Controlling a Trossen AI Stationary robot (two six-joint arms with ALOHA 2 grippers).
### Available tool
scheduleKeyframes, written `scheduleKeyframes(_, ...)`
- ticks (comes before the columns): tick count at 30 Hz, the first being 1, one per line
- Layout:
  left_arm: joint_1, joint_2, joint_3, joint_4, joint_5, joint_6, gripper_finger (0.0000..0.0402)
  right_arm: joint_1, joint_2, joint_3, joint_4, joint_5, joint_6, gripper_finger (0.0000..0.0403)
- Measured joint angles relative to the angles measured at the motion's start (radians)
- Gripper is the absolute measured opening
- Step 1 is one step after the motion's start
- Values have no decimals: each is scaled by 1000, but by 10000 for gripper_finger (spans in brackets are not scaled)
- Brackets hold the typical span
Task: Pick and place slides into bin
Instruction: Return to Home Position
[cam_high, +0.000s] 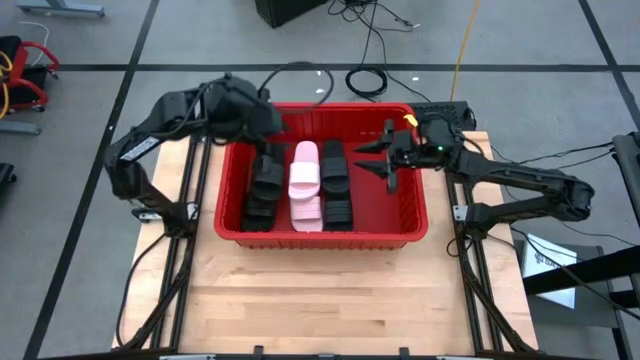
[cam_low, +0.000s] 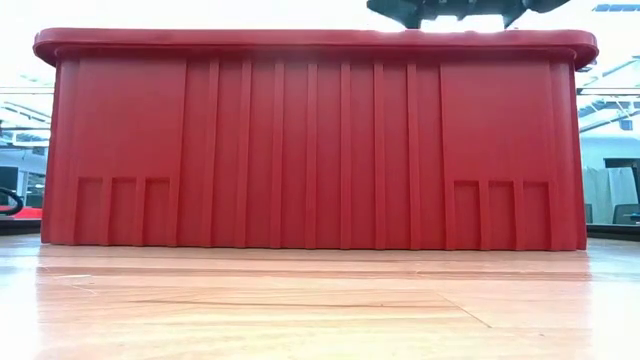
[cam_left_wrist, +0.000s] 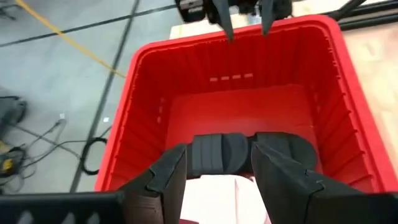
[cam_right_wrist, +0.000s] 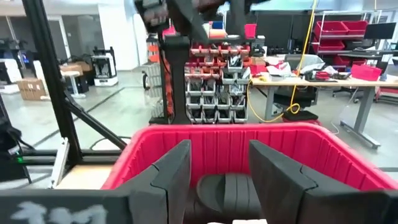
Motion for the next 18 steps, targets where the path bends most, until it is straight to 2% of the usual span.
scheduleKeyframes(5,-77,-82,-167,83,-117,-59,179,13,-71,0,-56,2,27,153)
scheduleKeyframes(14,-256,-302,-590,452,-152,-136,179,120,-116,0,-109,2,76,153)
scheduleKeyframes(16,-308,-342,-675,548,-186,-158,179,155,-115,0,-111,7,83,153)
scheduleKeyframes(18,-365,-378,-752,618,-230,-173,179,191,-115,0,-112,55,82,153)
